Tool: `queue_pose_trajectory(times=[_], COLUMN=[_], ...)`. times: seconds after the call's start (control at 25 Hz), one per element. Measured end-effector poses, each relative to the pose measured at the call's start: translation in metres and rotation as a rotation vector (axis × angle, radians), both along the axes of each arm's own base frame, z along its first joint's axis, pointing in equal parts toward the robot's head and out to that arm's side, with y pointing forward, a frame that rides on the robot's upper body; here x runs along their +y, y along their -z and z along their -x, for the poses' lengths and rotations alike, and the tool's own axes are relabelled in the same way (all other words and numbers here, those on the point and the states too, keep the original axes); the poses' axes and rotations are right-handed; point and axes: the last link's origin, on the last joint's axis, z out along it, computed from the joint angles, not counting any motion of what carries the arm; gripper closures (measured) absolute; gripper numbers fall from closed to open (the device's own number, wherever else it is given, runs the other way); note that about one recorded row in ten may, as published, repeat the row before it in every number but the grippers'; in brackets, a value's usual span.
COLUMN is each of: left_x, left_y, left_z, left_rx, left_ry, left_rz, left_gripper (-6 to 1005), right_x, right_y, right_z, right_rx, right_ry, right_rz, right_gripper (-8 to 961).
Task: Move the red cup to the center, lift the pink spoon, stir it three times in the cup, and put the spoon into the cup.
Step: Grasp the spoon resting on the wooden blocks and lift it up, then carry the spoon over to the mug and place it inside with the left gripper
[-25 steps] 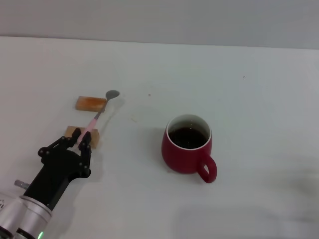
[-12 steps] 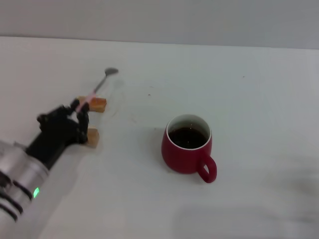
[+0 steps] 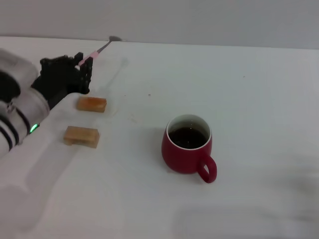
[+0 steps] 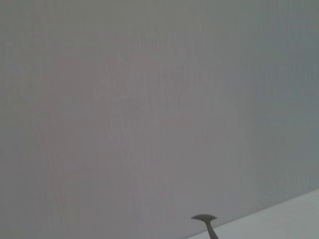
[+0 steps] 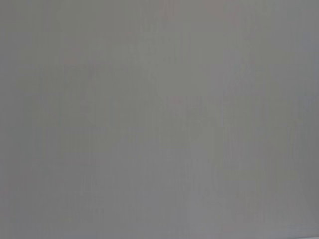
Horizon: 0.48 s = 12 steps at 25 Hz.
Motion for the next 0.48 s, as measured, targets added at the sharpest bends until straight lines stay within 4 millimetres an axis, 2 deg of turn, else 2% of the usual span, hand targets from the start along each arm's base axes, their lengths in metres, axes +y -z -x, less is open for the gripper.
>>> queue_pose_trajectory(times=[0.28, 0.32, 0.48], left_x=[0.014, 0.014, 0.014], left_y=[-0.007, -0.007, -0.009], left_z=[-0.037, -0.037, -0.059], left_rx=[0.155, 0.155, 0.237], left_ry=[-0.052, -0.052, -0.053], left_rz=[0.079, 0.079, 0.124], left_gripper=[823, 823, 823], right_x=[0.001, 0.001, 0.001], right_y=[0.001, 0.001, 0.001], right_z=[0.001, 0.001, 0.002], right_rx=[0.004, 0.004, 0.01], right_ry=[0.002, 0.001, 0.002], right_rz=[-0.003, -0.003, -0.003], right_gripper=[954, 954, 954])
